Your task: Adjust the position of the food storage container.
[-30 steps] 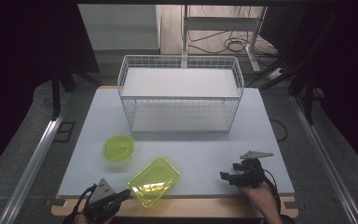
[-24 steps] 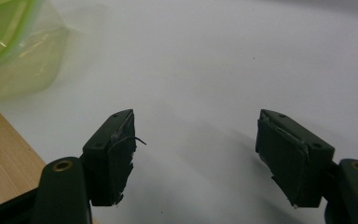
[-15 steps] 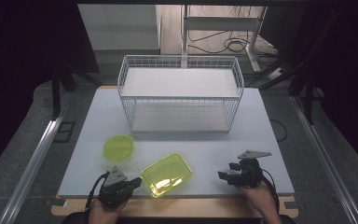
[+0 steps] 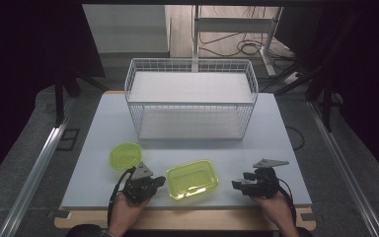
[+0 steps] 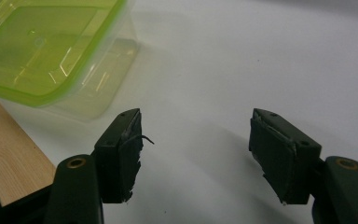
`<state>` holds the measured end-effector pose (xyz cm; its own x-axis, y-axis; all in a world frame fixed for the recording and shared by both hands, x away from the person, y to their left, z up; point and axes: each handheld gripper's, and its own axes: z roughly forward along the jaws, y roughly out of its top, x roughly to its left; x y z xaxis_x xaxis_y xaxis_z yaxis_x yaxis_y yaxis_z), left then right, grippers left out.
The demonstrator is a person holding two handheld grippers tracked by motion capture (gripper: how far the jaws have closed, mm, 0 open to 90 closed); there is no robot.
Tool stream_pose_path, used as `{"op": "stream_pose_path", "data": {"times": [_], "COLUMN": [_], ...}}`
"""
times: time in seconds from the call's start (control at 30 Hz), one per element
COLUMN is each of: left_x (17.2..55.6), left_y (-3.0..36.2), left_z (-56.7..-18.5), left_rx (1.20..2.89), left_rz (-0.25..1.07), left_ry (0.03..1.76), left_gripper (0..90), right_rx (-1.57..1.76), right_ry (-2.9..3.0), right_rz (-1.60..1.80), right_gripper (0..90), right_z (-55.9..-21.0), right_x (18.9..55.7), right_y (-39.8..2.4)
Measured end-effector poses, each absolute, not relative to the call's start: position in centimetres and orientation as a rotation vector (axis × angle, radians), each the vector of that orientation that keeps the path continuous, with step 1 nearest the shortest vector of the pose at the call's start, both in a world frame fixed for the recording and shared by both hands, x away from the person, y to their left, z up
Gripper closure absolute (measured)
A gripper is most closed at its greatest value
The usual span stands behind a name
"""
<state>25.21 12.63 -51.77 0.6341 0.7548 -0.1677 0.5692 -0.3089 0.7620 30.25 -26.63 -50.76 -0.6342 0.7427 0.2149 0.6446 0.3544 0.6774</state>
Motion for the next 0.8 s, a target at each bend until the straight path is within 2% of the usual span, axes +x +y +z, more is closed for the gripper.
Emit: {"op": "stream_pose_path", "data": {"times": [0.17, 0.2, 0.3, 0.4, 0.73, 0.8], "left_x": [24.5, 24.3, 23.7, 23.4, 22.8, 22.6], "left_y": [13.2, 13.4, 14.2, 14.8, 15.6, 15.7], "left_z": [-51.8, -51.8, -52.0, -52.2, -52.3, -52.3], "left_rx": [2.019, 2.019, 2.039, 2.061, 2.047, 2.047], "left_rz": [0.3, 0.318, 0.374, 0.399, 0.399, 0.408], "left_ry": [1.014, 1.01, 0.988, 0.994, 1.027, 1.027], "left_gripper": [79.9, 75.5, 52.9, 37.4, 10.4, 7.7], "right_rx": [1.269, 1.27, 1.254, 1.251, 1.256, 1.264], "right_ry": [2.473, 2.471, 2.468, 2.467, 2.438, 2.423], "right_rz": [1.153, 1.155, 1.162, 1.159, 1.197, 1.212], "right_gripper": [34.5, 34.0, 29.9, 25.3, 15.4, 12.8], "right_z": [-50.7, -50.7, -50.8, -51.0, -51.1, -51.1], "right_x": [30.3, 30.3, 30.3, 30.4, 30.5, 30.5], "right_y": [-26.9, -27.0, -27.1, -27.1, -27.3, -27.3]}}
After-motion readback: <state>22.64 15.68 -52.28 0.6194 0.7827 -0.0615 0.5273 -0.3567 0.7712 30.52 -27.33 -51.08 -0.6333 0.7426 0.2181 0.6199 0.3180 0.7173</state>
